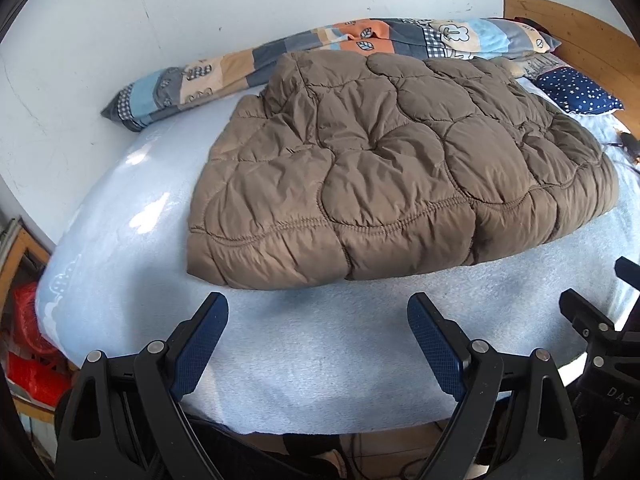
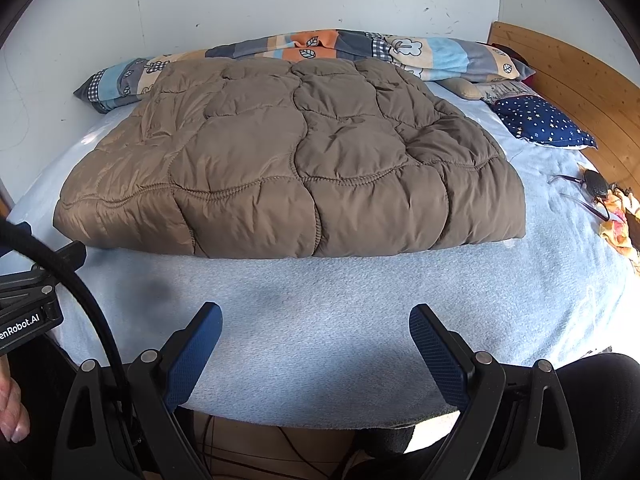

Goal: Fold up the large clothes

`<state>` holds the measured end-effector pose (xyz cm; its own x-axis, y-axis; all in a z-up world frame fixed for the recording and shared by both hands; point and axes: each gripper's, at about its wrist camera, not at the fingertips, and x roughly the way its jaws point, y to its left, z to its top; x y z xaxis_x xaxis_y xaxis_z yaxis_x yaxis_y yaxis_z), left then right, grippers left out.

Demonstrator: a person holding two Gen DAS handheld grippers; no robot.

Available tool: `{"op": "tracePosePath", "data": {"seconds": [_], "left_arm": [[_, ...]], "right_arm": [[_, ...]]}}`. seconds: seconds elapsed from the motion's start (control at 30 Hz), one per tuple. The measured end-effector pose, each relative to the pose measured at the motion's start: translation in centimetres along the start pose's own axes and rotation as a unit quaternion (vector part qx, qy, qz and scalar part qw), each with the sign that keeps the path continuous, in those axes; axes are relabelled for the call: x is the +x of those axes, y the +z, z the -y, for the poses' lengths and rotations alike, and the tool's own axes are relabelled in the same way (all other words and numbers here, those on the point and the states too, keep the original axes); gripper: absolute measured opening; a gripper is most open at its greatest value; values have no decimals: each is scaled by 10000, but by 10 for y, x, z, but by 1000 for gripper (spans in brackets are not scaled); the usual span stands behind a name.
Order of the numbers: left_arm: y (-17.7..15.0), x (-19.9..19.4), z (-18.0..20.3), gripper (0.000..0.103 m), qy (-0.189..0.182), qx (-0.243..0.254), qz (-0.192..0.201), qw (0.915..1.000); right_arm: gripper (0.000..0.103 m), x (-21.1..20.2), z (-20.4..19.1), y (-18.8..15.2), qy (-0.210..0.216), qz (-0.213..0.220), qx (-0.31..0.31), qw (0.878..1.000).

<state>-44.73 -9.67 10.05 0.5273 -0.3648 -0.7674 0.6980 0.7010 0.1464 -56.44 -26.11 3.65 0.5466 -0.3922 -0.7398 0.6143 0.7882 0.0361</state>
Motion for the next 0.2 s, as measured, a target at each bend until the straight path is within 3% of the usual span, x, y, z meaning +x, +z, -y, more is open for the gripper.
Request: {"op": "tracePosePath", "data": {"seconds": [0.07,0.2], "left_arm": [[-1,2,-5,90,-187,-125,-94,9997],[7,-2,-25,90,-83,-424,33,9991]], "right_arm": [[97,0,1,0,0,12,11,10000],[97,-4,5,1,24,87,83,9999]]}}
